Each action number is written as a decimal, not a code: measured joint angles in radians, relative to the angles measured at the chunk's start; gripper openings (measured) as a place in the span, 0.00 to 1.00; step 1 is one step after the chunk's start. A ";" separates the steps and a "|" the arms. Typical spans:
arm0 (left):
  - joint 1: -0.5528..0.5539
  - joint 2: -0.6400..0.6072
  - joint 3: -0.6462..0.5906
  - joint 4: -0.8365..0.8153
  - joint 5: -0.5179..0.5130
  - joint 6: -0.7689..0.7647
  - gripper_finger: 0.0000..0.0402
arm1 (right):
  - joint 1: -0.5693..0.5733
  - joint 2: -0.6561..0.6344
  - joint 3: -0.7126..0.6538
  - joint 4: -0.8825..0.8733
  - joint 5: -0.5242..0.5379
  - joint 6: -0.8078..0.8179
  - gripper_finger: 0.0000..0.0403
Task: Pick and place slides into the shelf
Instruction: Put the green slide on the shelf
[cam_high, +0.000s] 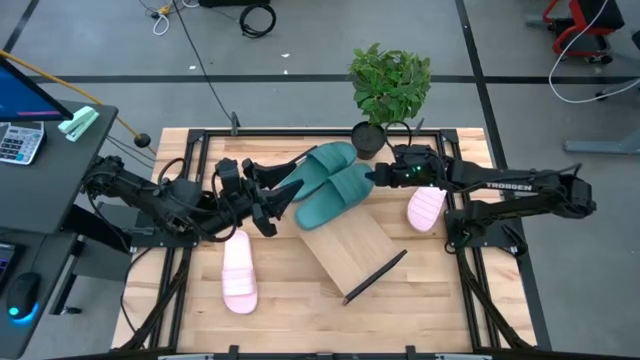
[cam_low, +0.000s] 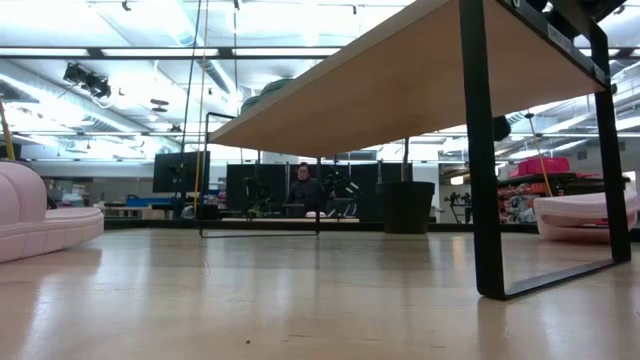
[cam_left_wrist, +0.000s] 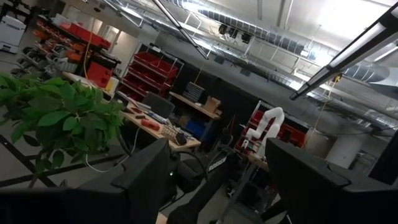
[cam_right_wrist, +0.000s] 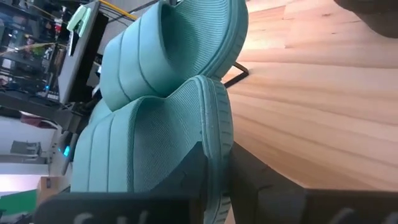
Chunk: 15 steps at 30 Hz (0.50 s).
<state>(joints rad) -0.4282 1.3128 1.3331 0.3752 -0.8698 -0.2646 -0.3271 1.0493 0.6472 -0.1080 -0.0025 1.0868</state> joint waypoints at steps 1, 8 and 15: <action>0.000 0.000 0.000 0.000 0.000 0.000 0.67 | 0.000 -0.004 0.000 -0.013 0.001 -0.005 0.12; 0.000 0.000 0.000 0.000 0.000 0.001 0.67 | 0.000 -0.011 0.000 -0.046 0.016 -0.018 0.11; 0.000 0.000 0.000 -0.008 -0.001 0.014 0.67 | 0.000 -0.011 0.000 -0.056 0.024 -0.041 0.17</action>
<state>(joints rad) -0.4282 1.3128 1.3331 0.3673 -0.8703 -0.2501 -0.3271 1.0386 0.6474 -0.1644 0.0214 1.0459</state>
